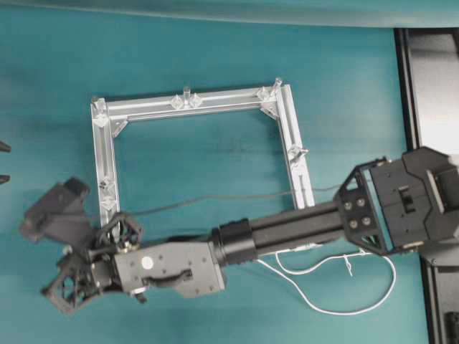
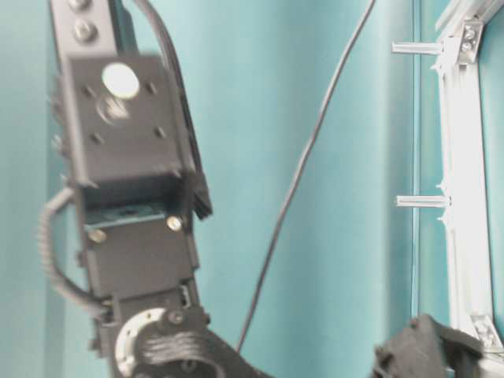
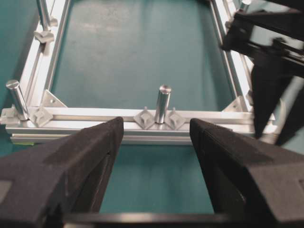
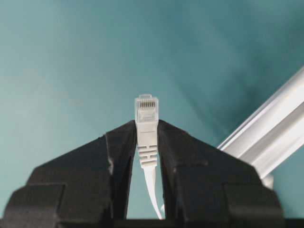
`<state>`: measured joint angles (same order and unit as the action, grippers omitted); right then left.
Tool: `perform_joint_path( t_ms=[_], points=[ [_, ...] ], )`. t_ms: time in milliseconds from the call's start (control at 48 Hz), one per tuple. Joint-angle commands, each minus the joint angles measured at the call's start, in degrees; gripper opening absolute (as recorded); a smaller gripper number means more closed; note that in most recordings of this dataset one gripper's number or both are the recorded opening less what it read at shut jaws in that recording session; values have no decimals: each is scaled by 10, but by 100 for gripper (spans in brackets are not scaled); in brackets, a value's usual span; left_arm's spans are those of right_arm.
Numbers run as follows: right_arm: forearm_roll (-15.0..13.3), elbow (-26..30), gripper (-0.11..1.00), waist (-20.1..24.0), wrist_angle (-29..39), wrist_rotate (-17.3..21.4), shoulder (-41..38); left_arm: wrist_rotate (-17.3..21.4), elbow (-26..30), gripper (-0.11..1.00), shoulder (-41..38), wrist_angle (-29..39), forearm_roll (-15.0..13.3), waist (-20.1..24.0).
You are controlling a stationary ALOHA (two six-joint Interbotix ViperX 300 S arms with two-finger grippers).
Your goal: Move the cable alternately left and right between 8 pins so it hooks onto each one.
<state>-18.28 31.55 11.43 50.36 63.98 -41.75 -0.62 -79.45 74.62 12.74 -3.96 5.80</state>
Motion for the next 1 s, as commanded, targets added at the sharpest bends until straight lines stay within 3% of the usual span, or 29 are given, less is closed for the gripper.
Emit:
perform_joint_path(
  t_ms=[0,396,791,979],
  points=[
    [-18,13,16,3,11,15,15,-2,3,70,-8,-10,3,0],
    [-71,-39,16,3,59,113,40,-1,3,70,-7,-11,3,0],
    [-119,-244,16,1,26,241,172,-1,4,70,-8,-10,3,0],
    [-117,-281,16,-28,-11,247,187,-1,4,70,-8,-10,3,0]
  ],
)
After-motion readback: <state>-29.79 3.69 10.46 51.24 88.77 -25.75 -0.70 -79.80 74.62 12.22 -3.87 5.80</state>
